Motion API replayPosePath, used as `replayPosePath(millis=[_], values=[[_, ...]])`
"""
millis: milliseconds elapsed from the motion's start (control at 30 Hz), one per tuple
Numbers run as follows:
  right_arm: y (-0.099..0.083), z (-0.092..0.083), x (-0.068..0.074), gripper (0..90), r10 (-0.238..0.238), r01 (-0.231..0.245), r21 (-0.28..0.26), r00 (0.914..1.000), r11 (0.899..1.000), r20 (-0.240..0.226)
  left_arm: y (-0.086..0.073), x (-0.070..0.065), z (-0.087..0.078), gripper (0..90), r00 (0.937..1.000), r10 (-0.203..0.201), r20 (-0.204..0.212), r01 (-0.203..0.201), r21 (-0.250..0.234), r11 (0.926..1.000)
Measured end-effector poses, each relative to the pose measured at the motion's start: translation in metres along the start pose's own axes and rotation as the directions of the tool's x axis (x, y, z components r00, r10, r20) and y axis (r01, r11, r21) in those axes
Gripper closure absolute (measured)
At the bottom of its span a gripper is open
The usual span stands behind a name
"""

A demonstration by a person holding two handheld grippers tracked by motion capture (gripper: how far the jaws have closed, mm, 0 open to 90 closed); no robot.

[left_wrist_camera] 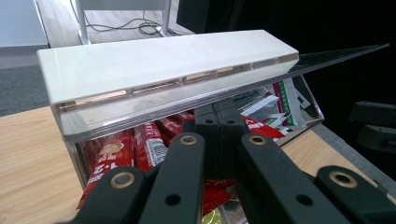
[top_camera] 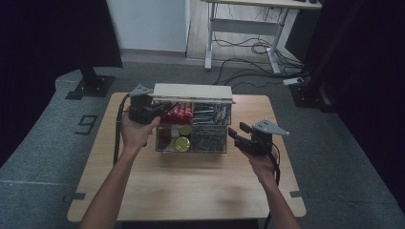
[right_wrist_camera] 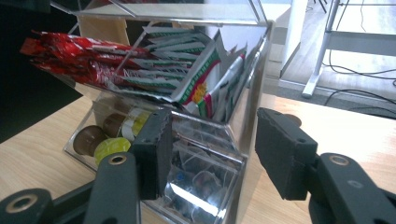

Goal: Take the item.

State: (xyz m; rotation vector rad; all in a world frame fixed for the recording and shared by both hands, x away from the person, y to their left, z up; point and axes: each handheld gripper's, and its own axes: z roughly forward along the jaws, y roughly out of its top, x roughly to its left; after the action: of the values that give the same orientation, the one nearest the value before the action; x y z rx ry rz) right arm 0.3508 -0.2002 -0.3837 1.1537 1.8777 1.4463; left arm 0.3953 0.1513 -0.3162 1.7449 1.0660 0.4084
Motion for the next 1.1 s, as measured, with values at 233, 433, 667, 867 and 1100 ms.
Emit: replayPosePath(millis=[233, 433, 667, 867, 1100], values=[[0.006, 0.007, 0.005, 47.0, -0.012, 0.012, 0.001, 0.9999, 1.0, -0.008, 0.0, 0.0, 0.0, 90.0, 1.0, 0.001, 0.0, -0.001, 0.0, 1.0], [0.011, 0.013, 0.011, 48.1, -0.03, 0.03, 0.004, 0.9994, 1.0, -0.017, 0.0, 0.0, 0.0, 90.0, 1.0, 0.0, 0.001, 0.0, 0.0, 1.0], [0.016, 0.022, 0.016, 51.4, -0.041, 0.042, 0.013, 0.9988, 0.999, -0.025, -0.001, 0.0, 0.001, 90.0, 1.0, -0.002, 0.004, 0.002, -0.002, 1.0], [0.019, 0.028, 0.017, 53.4, -0.039, 0.04, 0.014, 0.9989, 0.999, -0.026, -0.001, 0.0, 0.001, 90.0, 1.0, 0.0, 0.005, 0.0, -0.001, 1.0], [0.023, 0.035, 0.017, 56.4, -0.036, 0.037, 0.023, 0.9989, 0.999, -0.031, -0.001, 0.0, 0.001, 90.0, 1.0, -0.003, 0.007, 0.003, 0.0, 1.0]])
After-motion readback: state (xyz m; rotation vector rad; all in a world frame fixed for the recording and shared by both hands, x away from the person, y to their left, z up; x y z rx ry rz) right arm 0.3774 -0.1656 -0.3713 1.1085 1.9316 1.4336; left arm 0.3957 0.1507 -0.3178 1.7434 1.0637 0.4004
